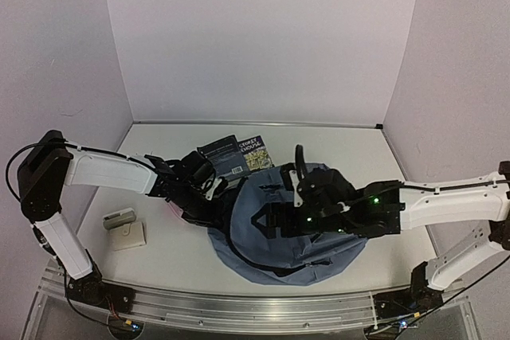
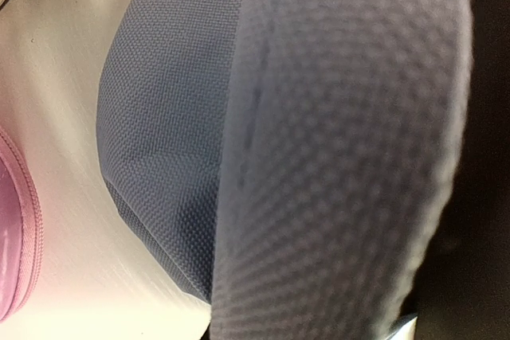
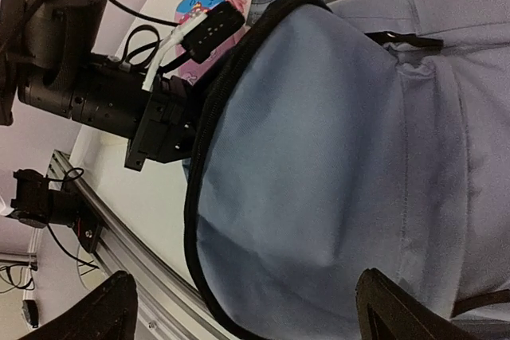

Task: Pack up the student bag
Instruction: Adjust the student bag at the center of the board.

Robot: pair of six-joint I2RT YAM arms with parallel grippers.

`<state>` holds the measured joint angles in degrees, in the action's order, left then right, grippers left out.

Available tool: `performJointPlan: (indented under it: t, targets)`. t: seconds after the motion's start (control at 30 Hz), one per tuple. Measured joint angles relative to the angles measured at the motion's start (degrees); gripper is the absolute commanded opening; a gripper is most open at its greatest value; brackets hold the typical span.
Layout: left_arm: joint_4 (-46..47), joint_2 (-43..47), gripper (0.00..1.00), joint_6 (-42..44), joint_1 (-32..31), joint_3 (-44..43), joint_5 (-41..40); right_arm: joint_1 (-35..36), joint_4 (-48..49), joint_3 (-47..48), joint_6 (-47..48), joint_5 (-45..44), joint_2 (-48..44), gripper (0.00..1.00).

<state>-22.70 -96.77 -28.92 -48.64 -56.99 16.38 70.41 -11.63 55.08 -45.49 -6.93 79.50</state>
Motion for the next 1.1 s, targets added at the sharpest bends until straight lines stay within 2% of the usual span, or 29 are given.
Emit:
performJointPlan:
  t: [0.17, 0.5, 0.53, 0.63, 0.73, 0.87, 1.0, 1.1]
  targets:
    - [0.28, 0.0, 0.0, -0.1, 0.0, 0.0, -0.02, 5.53, -0.66, 5.79, -1.17, -6.54, 9.67, 0.91]
    - [0.29, 0.04, 0.0, -0.09, 0.0, 0.0, -0.02, 11.22, -4.78, 15.56, 1.7, -11.2, 23.07, 0.71]
    - [0.29, 0.04, 0.0, -0.1, 0.0, 0.0, -0.02, 11.48, -5.3, 16.44, 1.98, -11.46, 24.26, 0.67]
    - [0.29, 0.04, 0.0, -0.1, 0.0, 0.0, -0.03, 11.86, -7.25, 18.52, 3.0, -12.32, 27.5, 0.47]
    - [0.27, 0.06, 0.0, -0.1, 0.0, 0.0, -0.09, 12.0, -9.32, 19.91, 3.55, -13.43, 29.71, 0.31]
    - [0.24, 0.16, 0.0, -0.1, 0.0, 0.0, -0.31, 12.04, -11.28, 20.58, 3.91, -15.04, 30.01, 0.22]
    - [0.24, 0.36, 0.0, -0.13, 0.0, 0.01, -0.6, 12.04, -12.42, 20.66, 3.58, -16.27, 29.02, 0.01]
    - [0.22, 0.37, 0.0, -0.21, 0.0, 0.02, -1.01, 12.02, -13.13, 20.02, 2.73, -18.01, 26.91, 0.0]
